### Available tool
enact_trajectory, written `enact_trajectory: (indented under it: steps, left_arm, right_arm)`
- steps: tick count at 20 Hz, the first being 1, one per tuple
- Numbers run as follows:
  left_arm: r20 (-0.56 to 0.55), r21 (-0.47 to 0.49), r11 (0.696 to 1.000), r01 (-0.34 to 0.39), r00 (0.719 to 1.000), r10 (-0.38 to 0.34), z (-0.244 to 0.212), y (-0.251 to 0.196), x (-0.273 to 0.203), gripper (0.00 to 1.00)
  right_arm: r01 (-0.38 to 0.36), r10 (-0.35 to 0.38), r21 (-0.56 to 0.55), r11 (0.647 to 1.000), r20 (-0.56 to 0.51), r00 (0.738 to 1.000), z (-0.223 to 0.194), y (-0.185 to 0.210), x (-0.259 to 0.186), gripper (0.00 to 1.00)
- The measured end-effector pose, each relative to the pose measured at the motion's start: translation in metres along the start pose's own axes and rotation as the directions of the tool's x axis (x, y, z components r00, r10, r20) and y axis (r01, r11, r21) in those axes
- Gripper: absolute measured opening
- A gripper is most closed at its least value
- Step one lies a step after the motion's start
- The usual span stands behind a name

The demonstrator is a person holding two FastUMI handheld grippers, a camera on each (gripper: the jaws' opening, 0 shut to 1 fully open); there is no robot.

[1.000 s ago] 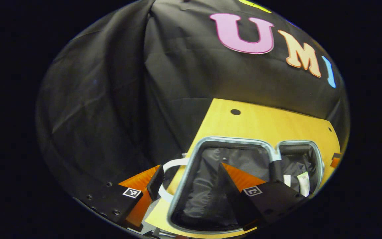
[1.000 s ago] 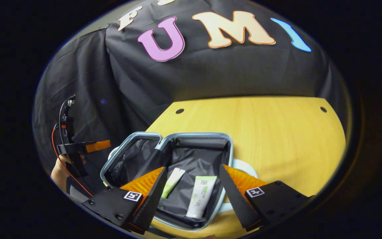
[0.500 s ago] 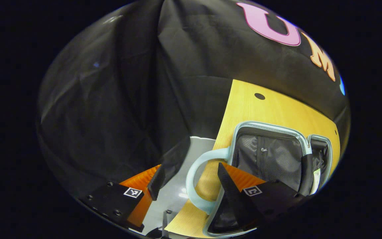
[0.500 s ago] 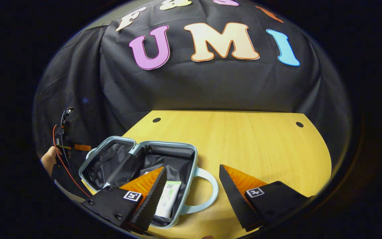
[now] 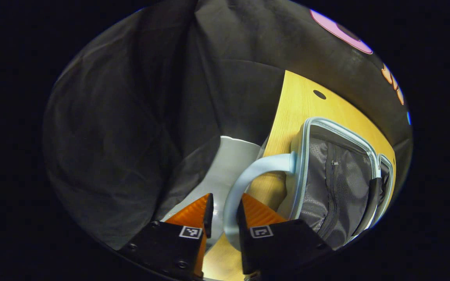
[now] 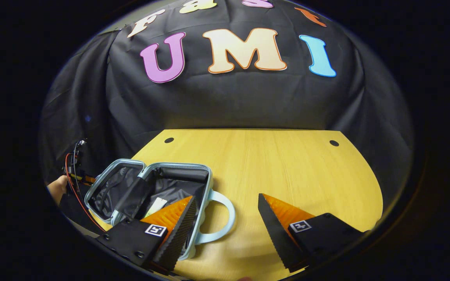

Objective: First open the suitcase, pack the skin care products into it, and then close the suitcase.

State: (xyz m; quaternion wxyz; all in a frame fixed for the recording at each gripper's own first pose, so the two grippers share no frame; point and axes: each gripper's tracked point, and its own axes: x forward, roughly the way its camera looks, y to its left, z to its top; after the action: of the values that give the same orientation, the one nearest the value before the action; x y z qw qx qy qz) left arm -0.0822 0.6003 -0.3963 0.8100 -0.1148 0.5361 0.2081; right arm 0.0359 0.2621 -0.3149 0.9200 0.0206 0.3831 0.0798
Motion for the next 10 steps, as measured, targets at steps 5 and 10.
enact_trajectory:
  steps: [5, 10]
  left_arm:
    - [0.023, 0.017, 1.0, -0.02, 1.0, 0.02, 0.008, -0.006, -0.013, 0.05]
    - [0.123, 0.072, 0.996, -0.047, 0.992, 0.038, 0.034, -0.015, -0.052, 0.01]
  right_arm:
    - [0.017, -0.017, 0.015, 1.0, 0.025, 1.0, 0.002, -0.015, -0.01, 0.98]
    - [0.001, -0.002, 0.035, 0.999, 0.05, 0.999, -0.002, -0.023, -0.015, 0.98]
